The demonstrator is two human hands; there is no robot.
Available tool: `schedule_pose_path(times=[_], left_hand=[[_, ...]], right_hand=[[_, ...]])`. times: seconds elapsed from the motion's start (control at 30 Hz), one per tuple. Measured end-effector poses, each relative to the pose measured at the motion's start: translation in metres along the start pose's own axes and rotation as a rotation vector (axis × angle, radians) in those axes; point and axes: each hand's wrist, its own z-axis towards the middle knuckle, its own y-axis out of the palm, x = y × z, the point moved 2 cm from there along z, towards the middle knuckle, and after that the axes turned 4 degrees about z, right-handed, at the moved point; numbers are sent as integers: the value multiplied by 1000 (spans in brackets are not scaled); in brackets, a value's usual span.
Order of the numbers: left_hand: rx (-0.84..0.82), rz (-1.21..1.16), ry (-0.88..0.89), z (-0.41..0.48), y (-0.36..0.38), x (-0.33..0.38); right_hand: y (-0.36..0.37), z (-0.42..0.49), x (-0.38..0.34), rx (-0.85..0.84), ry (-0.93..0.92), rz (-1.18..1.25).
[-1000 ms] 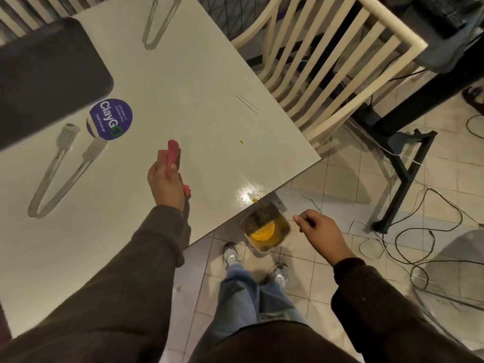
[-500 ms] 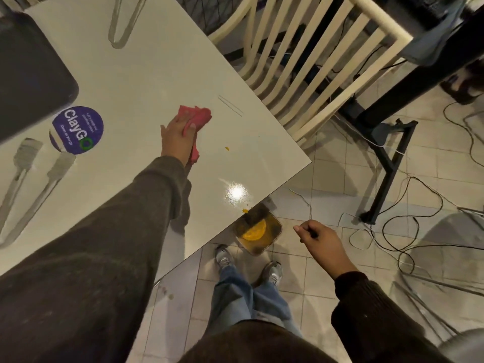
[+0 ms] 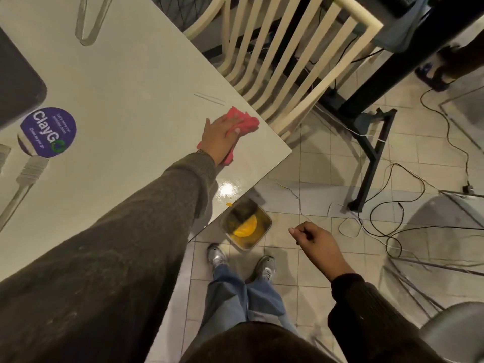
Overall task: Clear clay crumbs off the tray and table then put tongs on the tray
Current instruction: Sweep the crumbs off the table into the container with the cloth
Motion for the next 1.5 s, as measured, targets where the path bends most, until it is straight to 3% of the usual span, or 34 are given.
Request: schedule_pose_path(times=[0.07,0.33,0.53,0.7,0.9,1.2,1.37,1.43,1.5], left_hand=[[-108,-83,64,-3,2,5],[-222,15,2,-67,-12,-21],[-65,9,-79,-138,8,-14],[-102,-101,-72,-175,59,25],[63,-478,-464,-205,70,37],[447,-822,-459,-193,-16,45],[583,-556,-395,-183,-52,24],[522,-389,-405,-177,-52,12],[350,-70,-388,-170,-45,-5]], right_hand=[[-1,-3,4,-3,8,-10],[4,-9,10,-39,-7,-42],[8,-7,-1,-97,-57,-48],[8,-6,-7,-129,-92,-75],[-5,-3,-10,-114,-92,-77],[-5,0,-8,-135,-98,-100],[-1,9,-21,-142,-117,-91],[0,11,-25,-142,-127,-93],[1,13,-26,-143,-131,-95]])
